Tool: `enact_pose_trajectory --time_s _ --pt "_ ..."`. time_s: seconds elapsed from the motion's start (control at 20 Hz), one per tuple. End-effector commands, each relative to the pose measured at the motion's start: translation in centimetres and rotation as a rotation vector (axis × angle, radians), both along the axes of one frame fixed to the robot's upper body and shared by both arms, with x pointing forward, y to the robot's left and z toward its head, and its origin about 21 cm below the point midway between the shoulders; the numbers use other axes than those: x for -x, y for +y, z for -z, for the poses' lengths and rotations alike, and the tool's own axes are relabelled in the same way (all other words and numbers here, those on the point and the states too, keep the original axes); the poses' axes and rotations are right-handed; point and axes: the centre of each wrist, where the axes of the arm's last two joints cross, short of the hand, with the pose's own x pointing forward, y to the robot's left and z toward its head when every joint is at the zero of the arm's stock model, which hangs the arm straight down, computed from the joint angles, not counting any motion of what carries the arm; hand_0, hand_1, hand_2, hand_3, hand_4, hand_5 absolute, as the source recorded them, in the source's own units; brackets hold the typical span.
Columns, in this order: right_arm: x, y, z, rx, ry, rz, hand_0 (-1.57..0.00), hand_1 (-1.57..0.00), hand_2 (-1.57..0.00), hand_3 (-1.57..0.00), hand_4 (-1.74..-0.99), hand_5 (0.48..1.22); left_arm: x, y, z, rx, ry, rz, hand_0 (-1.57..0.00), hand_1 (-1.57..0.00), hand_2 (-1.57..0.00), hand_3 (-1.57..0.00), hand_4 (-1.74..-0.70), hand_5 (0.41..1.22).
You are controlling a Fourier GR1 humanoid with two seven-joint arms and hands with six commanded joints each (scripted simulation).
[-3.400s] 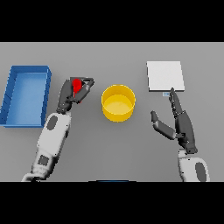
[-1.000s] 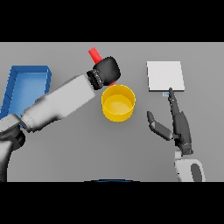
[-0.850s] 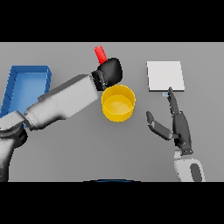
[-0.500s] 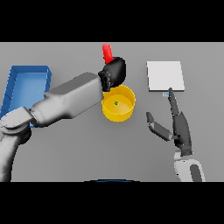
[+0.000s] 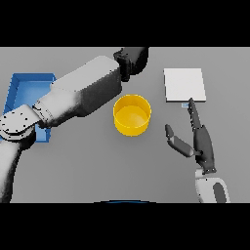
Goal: Pick up the red beaker and tilt it to pour out 1 green nut into yellow bowl. Pick up the yellow bowl and place it on the metallic measuring scale.
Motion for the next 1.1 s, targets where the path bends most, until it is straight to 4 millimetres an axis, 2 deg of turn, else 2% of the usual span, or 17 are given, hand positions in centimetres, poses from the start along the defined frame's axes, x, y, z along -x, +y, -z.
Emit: enact_pose_trajectory --time_s 0.0,0.1,0.2,0.3,0.4,0.5,0.65,0.75,0.95,1.05 --pt "-0.1 -0.3 -0.2 0.008 -0.008 0.001 0.00 0.00 0.00 0.00 -1.154 0.654 -0.6 0.4 -1.6 0.024 -0.018 -0.015 -1.57 -1.57 -1.57 -1.57 -1.73 1.221" --pt "0.1 0.1 -0.1 0.017 -0.013 -0.002 0.00 0.00 0.00 0.00 -1.160 0.660 -1.9 1.6 -5.3 0.116 -0.064 -0.044 -1.57 -1.57 -1.57 -1.18 -1.73 1.221" --pt "-0.4 0.3 -0.3 0.019 -0.011 -0.003 0.00 0.00 0.00 0.00 -1.161 0.661 -3.2 3.1 -9.3 0.261 -0.113 -0.146 -1.57 -1.57 -1.57 -1.32 -1.73 1.221" --pt "-0.4 0.6 0.1 0.000 0.004 -0.009 0.00 0.00 0.00 0.00 -1.156 0.658 -4.2 5.3 -12.5 0.475 -0.101 -0.248 -1.57 -1.57 -1.57 -1.41 -1.73 1.221" --pt "-0.6 0.6 -0.2 0.037 -0.006 0.012 0.00 0.00 0.00 0.00 -1.146 0.641 -5.1 8.4 -14.7 0.760 -0.054 -0.375 -1.57 -1.57 -1.57 -1.47 -1.73 1.221" --pt "-0.7 0.8 -0.1 0.068 -0.014 0.004 0.00 0.00 0.00 0.00 -1.144 0.633 -5.8 12.5 -16.1 1.047 -0.011 -0.484 -1.57 -1.57 -1.57 -1.42 -1.74 1.221" --pt "-0.9 0.7 -0.4 0.004 -0.032 -0.027 0.00 0.00 0.00 0.00 -1.110 0.623 -6.4 19.2 -15.8 1.376 0.017 -0.622 -1.57 -1.57 -1.57 -1.43 -1.74 1.221" --pt "-1.1 0.5 -0.2 -0.034 -0.011 -0.040 0.00 0.00 0.00 0.00 -1.083 0.625 -6.5 23.1 -14.4 1.573 0.026 -0.729 -1.57 -1.57 -1.57 -1.48 -1.74 1.221" --pt "-1.2 0.3 -0.4 -0.023 -0.009 -0.063 0.00 0.00 0.00 0.00 -1.126 0.651 -6.0 29.7 -8.9 1.826 -0.043 -0.938 -1.57 -1.57 -1.57 -1.53 -1.74 1.221" --pt "-1.1 0.2 -0.4 -0.039 -0.014 -0.083 0.00 0.00 0.00 0.00 -1.148 0.663 -5.6 31.4 -6.9 1.943 -0.091 -1.065 -1.57 -1.57 -1.57 -1.55 -1.74 1.221"
